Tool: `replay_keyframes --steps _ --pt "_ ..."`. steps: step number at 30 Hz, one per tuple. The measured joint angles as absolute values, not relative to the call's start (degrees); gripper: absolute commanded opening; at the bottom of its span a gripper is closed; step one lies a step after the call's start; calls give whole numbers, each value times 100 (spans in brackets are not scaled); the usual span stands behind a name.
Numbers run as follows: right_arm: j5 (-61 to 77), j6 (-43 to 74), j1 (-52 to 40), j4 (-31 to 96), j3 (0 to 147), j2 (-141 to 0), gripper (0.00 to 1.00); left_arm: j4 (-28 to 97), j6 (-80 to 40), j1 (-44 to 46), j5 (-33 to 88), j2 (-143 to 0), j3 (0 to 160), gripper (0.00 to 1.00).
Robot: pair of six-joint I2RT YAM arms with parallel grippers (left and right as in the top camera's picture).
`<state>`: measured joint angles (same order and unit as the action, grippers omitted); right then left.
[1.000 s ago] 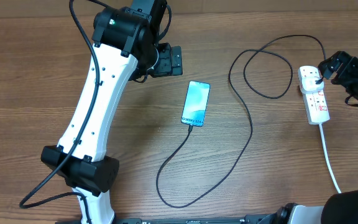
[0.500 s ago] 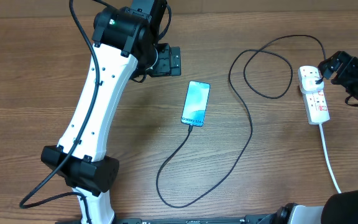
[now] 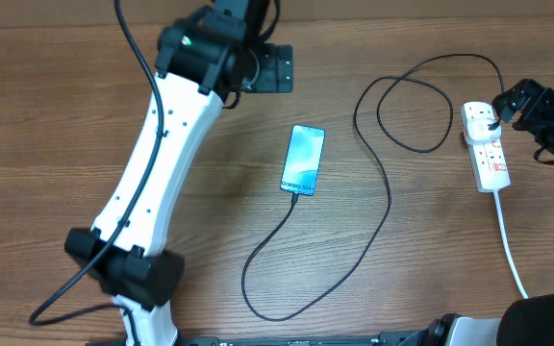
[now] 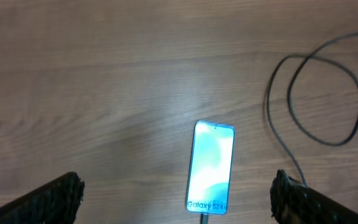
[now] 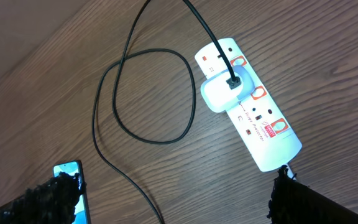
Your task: Plug charger to phone and switch on socket
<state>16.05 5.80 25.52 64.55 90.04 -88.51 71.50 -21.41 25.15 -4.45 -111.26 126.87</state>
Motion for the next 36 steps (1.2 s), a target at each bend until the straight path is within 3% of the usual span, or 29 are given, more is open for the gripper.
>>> replay_keyframes --steps 14,20,36 --pt "1605 600 2550 6453 9004 -8851 100 4123 -1756 2698 -996 -8335 8573 100" --pt "1605 596 2550 6458 9004 -8851 100 2091 -1732 2685 -1142 -6847 6322 99" --pt "1605 600 2552 6455 9004 -8851 100 -2230 -1741 1914 -875 -3686 1942 99"
